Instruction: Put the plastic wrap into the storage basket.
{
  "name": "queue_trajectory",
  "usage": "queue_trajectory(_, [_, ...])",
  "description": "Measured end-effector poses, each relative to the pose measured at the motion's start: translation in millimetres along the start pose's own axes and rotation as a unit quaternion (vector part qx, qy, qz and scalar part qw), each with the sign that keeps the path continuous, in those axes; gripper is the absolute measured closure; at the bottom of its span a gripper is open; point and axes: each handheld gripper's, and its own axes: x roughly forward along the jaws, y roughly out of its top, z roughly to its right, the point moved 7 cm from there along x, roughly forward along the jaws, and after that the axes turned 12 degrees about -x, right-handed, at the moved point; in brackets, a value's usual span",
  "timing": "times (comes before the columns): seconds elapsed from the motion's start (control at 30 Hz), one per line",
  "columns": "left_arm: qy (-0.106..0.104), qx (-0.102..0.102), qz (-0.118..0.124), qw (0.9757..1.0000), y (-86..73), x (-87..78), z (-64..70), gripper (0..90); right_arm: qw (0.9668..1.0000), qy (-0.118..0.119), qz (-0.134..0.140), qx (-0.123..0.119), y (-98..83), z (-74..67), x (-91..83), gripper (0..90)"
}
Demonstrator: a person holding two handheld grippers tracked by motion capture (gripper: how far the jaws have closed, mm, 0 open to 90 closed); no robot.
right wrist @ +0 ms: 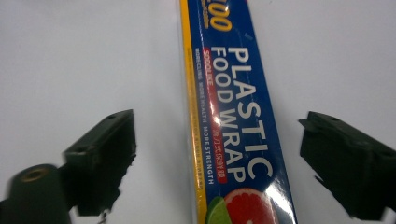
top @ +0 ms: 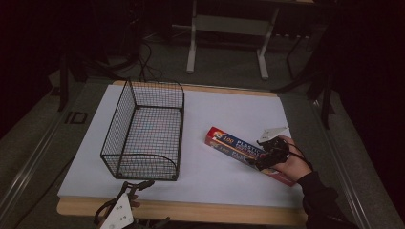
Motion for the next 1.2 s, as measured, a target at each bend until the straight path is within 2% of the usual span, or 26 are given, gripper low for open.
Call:
queue_trajectory(0.2, [-0.004, 0.000, 0.000, 1.0000, -0.2, 0.3, 0.9, 1.2, 0.9994, 0.014, -0.033, 0.003, -3.5, 5.7, 14.5, 13.7])
queue_trajectory(0.37, [-0.004, 0.000, -0.002, 1.0000, -0.6, 0.4, 0.7, 1.2, 0.9972, 0.028, -0.069, -0.002, -6.7, 6.7, 25.4, 16.2])
queue_trajectory(0.4, [-0.004, 0.000, -0.002, 1.0000, -0.6, 0.4, 0.7, 1.2, 0.9972, 0.028, -0.069, -0.002, -6.7, 6.7, 25.4, 16.2])
queue_trajectory(0.47, [-0.005, 0.001, -0.002, 1.0000, -0.6, 0.6, 1.1, 1.2, 0.9950, 0.032, -0.094, -0.010, -8.5, 9.4, 29.8, 19.5])
queue_trajectory(0.57, [-0.005, 0.000, -0.003, 1.0000, -0.9, 0.6, 0.8, 1.2, 0.9933, 0.036, -0.109, -0.015, -8.0, 11.6, 32.0, 22.8])
queue_trajectory(0.63, [-0.005, -0.001, -0.002, 1.0000, -0.9, 0.5, 0.6, 1.2, 0.9908, 0.047, -0.126, -0.016, -8.5, 12.0, 33.2, 24.6])
queue_trajectory(0.7, [-0.005, -0.001, -0.003, 1.0000, -1.0, 0.6, 0.6, 1.2, 0.9870, 0.058, -0.149, -0.014, -9.1, 13.3, 35.2, 28.9])
queue_trajectory(0.83, [-0.005, 0.001, -0.003, 1.0000, -1.0, 0.6, 1.0, 1.2, 0.9805, 0.079, -0.179, -0.017, -6.5, 14.2, 37.2, 31.9])
queue_trajectory(0.87, [-0.005, 0.002, -0.003, 1.0000, -1.1, 0.7, 1.0, 1.2, 0.9785, 0.086, -0.187, -0.019, -5.0, 14.0, 37.5, 36.1])
queue_trajectory(1.03, [-0.005, 0.002, -0.005, 1.0000, -1.4, 0.8, 0.8, 1.2, 0.9703, 0.103, -0.218, -0.025, -2.3, 13.8, 39.5, 37.0])
queue_trajectory(1.2, [-0.006, 0.001, -0.006, 1.0000, -1.8, 1.2, 1.0, 1.2, 0.9679, 0.106, -0.225, -0.036, -1.7, 13.4, 41.8, 37.0])
